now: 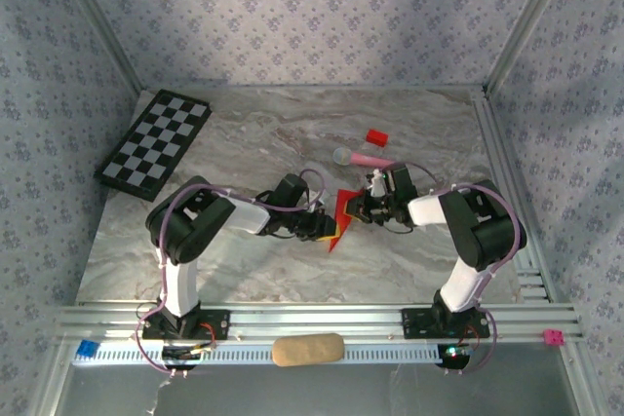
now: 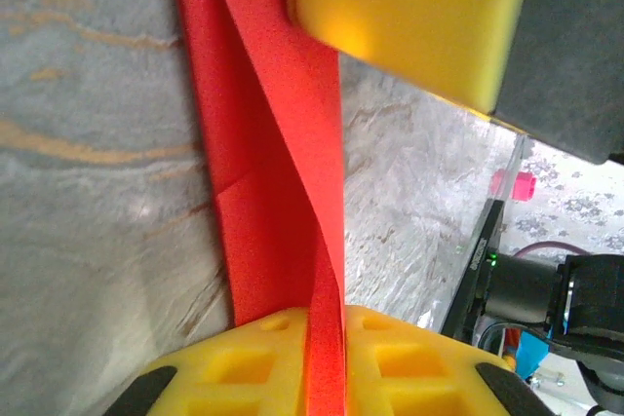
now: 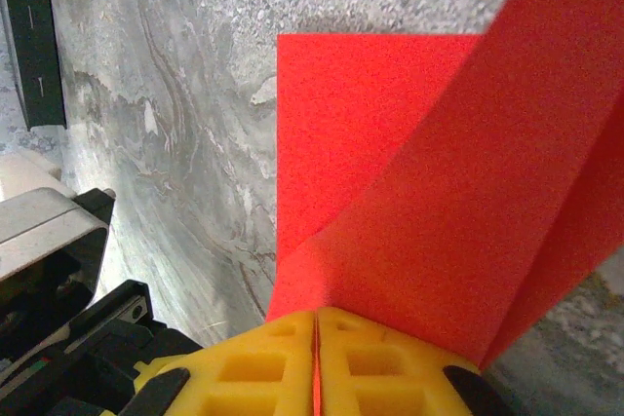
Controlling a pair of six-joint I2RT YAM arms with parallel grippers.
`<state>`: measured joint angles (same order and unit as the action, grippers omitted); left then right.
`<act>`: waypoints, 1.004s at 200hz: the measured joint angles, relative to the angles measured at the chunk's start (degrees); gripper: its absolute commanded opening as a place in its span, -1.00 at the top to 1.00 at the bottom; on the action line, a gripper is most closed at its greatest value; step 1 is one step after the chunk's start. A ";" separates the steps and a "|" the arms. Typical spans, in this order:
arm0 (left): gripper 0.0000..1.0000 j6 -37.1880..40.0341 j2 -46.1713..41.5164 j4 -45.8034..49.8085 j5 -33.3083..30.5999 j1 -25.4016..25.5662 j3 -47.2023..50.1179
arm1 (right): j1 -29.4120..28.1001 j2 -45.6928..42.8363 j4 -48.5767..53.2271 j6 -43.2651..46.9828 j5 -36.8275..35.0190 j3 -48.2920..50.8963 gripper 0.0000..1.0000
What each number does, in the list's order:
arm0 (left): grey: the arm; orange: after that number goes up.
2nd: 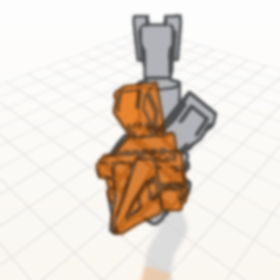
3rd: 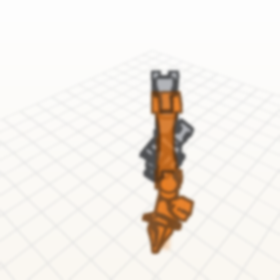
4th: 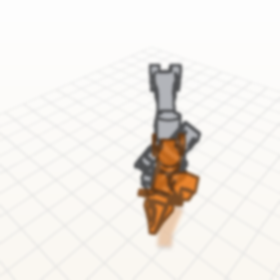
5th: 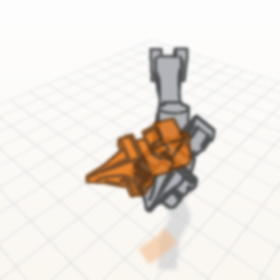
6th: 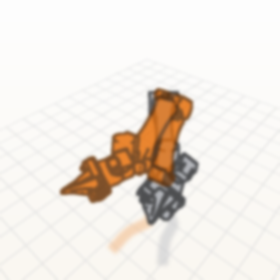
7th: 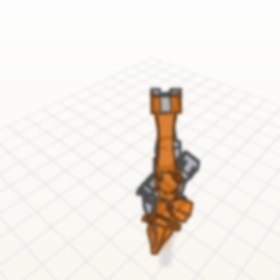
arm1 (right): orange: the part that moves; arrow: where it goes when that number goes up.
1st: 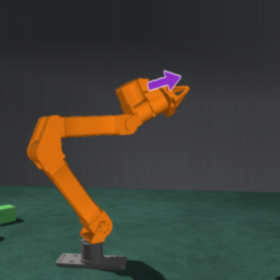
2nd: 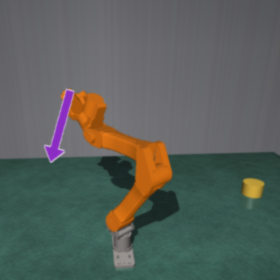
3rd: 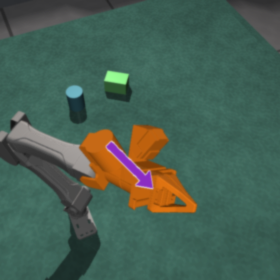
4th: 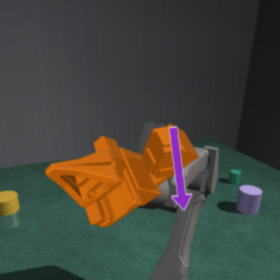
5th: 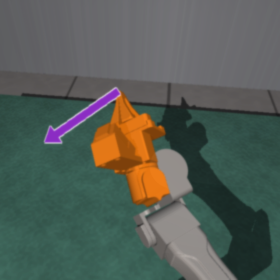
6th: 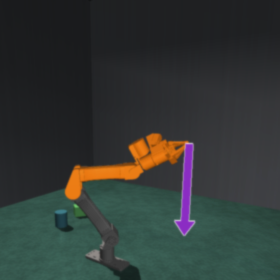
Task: Fold a paper plane with a square sheet of paper (pick it up from the middle)
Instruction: Fold the wing for the fifth time at the center of the table.
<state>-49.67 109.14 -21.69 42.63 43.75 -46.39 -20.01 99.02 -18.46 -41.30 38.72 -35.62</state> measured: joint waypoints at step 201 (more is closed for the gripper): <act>0.70 7.96 -1.70 10.05 0.44 0.20 -1.40 | -0.39 0.13 1.86 -0.22 -0.81 -0.98 0.79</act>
<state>-41.71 107.44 -11.64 43.07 43.94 -47.79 -20.40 99.15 -16.60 -41.52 37.91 -36.60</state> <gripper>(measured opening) 0.158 0.106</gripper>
